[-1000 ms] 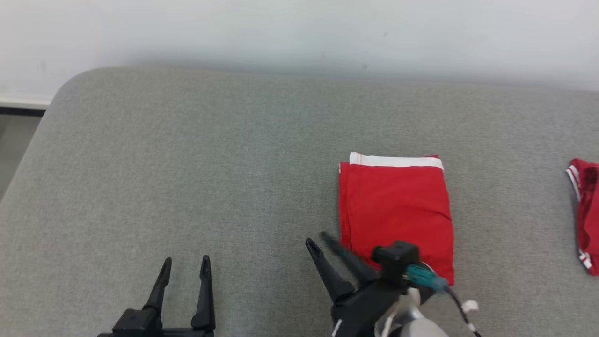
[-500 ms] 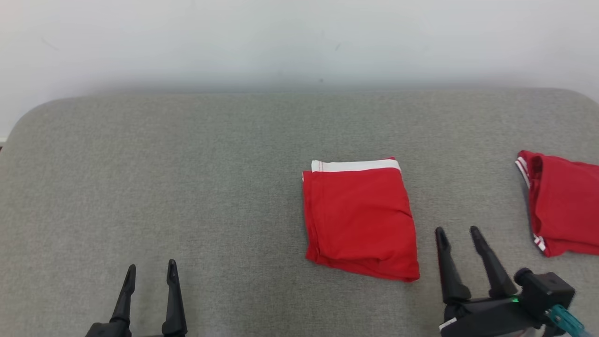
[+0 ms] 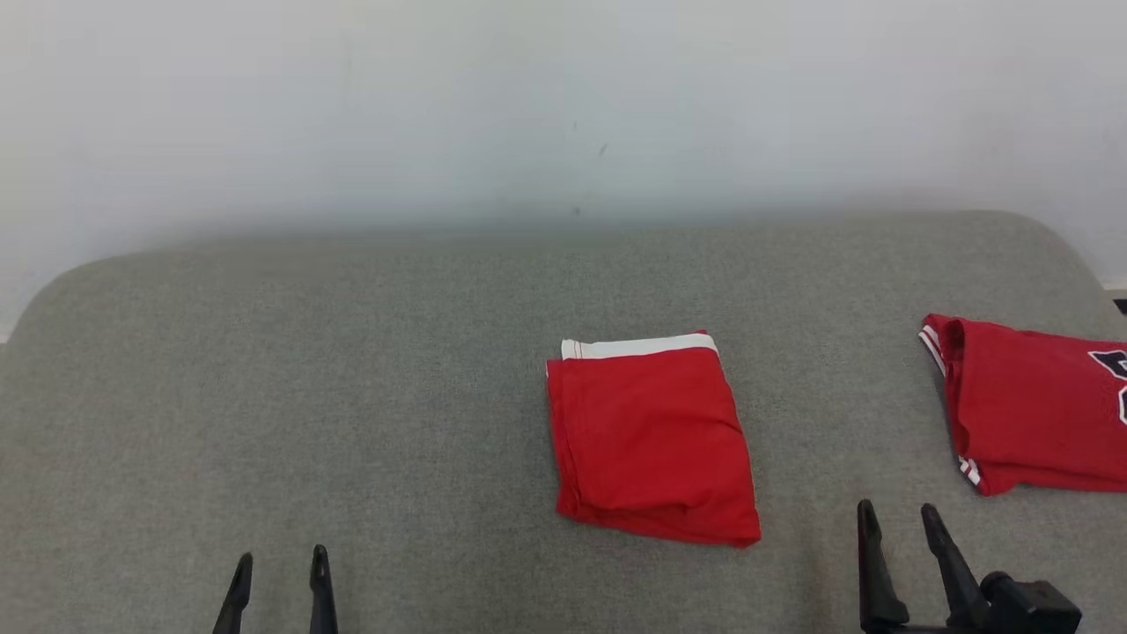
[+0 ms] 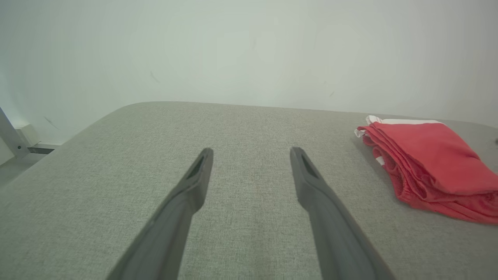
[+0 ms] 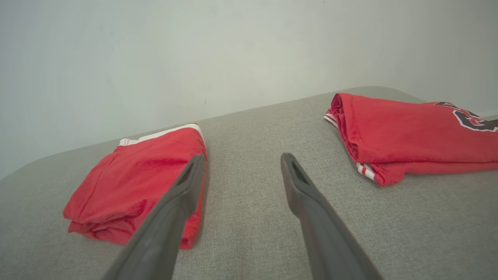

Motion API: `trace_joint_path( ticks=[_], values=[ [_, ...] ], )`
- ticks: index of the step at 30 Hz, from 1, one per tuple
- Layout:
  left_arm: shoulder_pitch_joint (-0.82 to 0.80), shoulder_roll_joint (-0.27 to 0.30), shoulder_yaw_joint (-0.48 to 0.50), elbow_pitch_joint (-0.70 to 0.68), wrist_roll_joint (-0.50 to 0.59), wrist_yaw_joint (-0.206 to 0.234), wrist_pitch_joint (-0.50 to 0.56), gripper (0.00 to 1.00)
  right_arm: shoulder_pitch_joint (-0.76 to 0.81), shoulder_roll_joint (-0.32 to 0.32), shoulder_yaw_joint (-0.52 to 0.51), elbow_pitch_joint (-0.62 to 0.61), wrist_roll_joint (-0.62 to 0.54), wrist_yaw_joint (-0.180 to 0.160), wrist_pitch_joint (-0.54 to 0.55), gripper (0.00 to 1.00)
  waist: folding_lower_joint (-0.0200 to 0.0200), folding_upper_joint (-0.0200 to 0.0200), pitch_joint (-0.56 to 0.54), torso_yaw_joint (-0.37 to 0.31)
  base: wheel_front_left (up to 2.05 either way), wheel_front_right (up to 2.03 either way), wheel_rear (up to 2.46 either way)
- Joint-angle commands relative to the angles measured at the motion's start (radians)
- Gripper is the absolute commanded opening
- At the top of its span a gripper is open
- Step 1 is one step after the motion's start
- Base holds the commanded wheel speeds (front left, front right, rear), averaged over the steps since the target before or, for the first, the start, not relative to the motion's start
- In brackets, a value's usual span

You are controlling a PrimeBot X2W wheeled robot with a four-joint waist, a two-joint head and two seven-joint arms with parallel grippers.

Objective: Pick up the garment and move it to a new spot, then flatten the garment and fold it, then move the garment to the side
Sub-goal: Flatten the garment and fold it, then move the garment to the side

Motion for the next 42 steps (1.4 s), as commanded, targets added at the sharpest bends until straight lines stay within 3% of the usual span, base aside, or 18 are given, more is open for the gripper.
trace_joint_path(
  ticks=[1,11,34,37,42],
  values=[
    [0.015,0.000,0.005,0.004,0.002,-0.001,-0.003,1.00,-0.006,0.003,0.006,0.009,0.007,-0.002,-0.008,1.00,0.0001,0.0000,-0.010,-0.003,0.00,0.00,0.00],
    [0.037,-0.001,0.002,0.017,-0.010,-0.002,-0.003,1.00,-0.038,0.003,0.055,0.101,0.027,-0.002,-0.022,1.00,0.0001,0.0000,-0.027,0.008,0.00,0.00,0.00],
    [0.022,-0.001,-0.015,0.024,-0.008,-0.004,-0.003,1.00,-0.058,0.003,0.064,0.123,0.035,-0.002,-0.017,1.00,0.0001,0.0000,-0.014,0.006,0.00,0.00,0.00],
    [0.019,-0.001,-0.017,0.022,-0.007,-0.006,-0.003,1.00,-0.069,0.003,0.065,0.127,0.044,-0.002,0.070,1.00,0.0001,0.0000,-0.012,0.013,0.00,0.00,0.00],
    [0.018,-0.001,-0.028,0.011,-0.014,0.001,-0.003,1.00,-0.116,0.001,0.056,0.064,0.027,-0.002,0.383,1.00,0.0001,0.0000,-0.004,0.029,0.00,0.00,0.00]
  ],
)
